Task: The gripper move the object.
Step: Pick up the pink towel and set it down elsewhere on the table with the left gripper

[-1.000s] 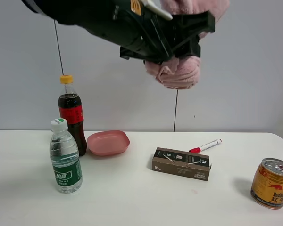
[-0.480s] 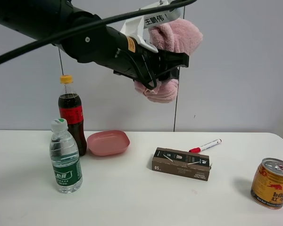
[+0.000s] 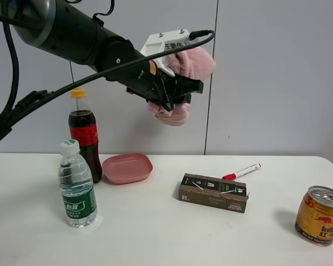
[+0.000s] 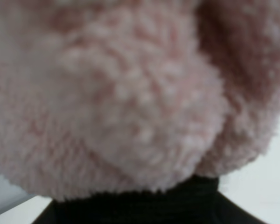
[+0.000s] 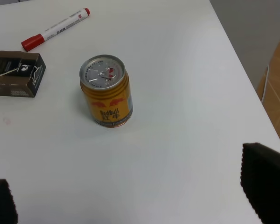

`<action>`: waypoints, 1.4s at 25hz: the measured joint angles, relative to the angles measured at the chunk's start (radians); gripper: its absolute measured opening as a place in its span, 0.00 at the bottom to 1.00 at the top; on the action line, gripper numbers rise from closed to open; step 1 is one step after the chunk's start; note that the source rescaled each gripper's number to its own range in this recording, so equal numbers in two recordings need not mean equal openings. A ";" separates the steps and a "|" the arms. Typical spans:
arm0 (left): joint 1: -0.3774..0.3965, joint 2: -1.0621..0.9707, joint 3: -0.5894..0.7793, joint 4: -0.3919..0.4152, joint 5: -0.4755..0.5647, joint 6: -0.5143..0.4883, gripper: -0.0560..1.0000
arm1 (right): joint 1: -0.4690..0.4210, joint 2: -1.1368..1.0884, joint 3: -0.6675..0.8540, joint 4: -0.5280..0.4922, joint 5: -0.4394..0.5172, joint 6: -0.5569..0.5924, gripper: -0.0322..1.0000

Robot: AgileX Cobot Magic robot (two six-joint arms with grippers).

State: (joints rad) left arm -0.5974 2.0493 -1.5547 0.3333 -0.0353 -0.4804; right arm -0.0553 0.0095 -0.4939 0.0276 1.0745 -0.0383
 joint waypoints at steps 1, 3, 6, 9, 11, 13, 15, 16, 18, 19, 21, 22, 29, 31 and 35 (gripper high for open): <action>0.014 0.005 0.000 0.000 0.000 0.000 0.07 | 0.000 0.000 0.000 0.000 0.000 0.000 1.00; 0.033 0.011 0.000 0.000 0.000 0.000 0.07 | 0.000 0.000 0.000 0.000 0.000 0.000 1.00; 0.048 0.019 0.000 0.000 0.000 0.000 0.07 | 0.000 0.000 0.000 0.000 0.000 0.000 1.00; 0.057 0.032 0.000 0.000 0.000 0.000 0.07 | 0.000 0.000 0.000 0.000 0.000 0.000 1.00; 0.061 0.047 0.000 0.000 0.000 0.000 0.07 | 0.000 0.000 0.000 0.000 0.000 0.000 1.00; 0.067 0.064 0.000 0.008 0.006 0.000 0.07 | 0.000 0.000 0.000 0.000 0.000 0.000 1.00; 0.074 0.077 -0.001 0.043 0.048 0.000 0.07 | 0.000 0.000 0.000 0.000 0.000 0.000 1.00; 0.076 0.082 -0.001 0.072 0.078 0.000 0.07 | 0.000 0.000 0.000 0.000 0.000 0.000 1.00; 0.079 0.093 -0.001 0.134 0.136 0.000 0.07 | 0.000 0.000 0.000 0.000 0.000 0.000 1.00; 0.083 0.096 -0.001 0.165 0.158 0.000 0.07 | 0.000 0.000 0.000 0.000 0.000 0.000 1.00; 0.088 0.101 -0.002 0.207 0.193 0.000 0.07 | 0.000 0.000 0.000 0.000 0.000 0.000 1.00; 0.089 0.104 -0.003 0.225 0.210 0.000 0.07 | 0.000 0.000 0.000 0.000 0.000 0.000 1.00; 0.099 0.105 -0.007 0.375 0.235 0.000 0.07 | 0.000 0.000 0.000 0.000 0.000 0.000 1.00; 0.099 0.105 -0.007 0.410 0.237 0.000 0.07 | 0.000 0.000 0.000 0.000 0.000 0.000 1.00; 0.096 0.105 -0.007 0.454 0.240 0.001 0.07 | 0.000 0.000 0.000 0.000 0.000 0.000 1.00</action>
State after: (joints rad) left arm -0.5009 2.1539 -1.5618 0.7871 0.2051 -0.4794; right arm -0.0553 0.0095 -0.4939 0.0276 1.0745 -0.0383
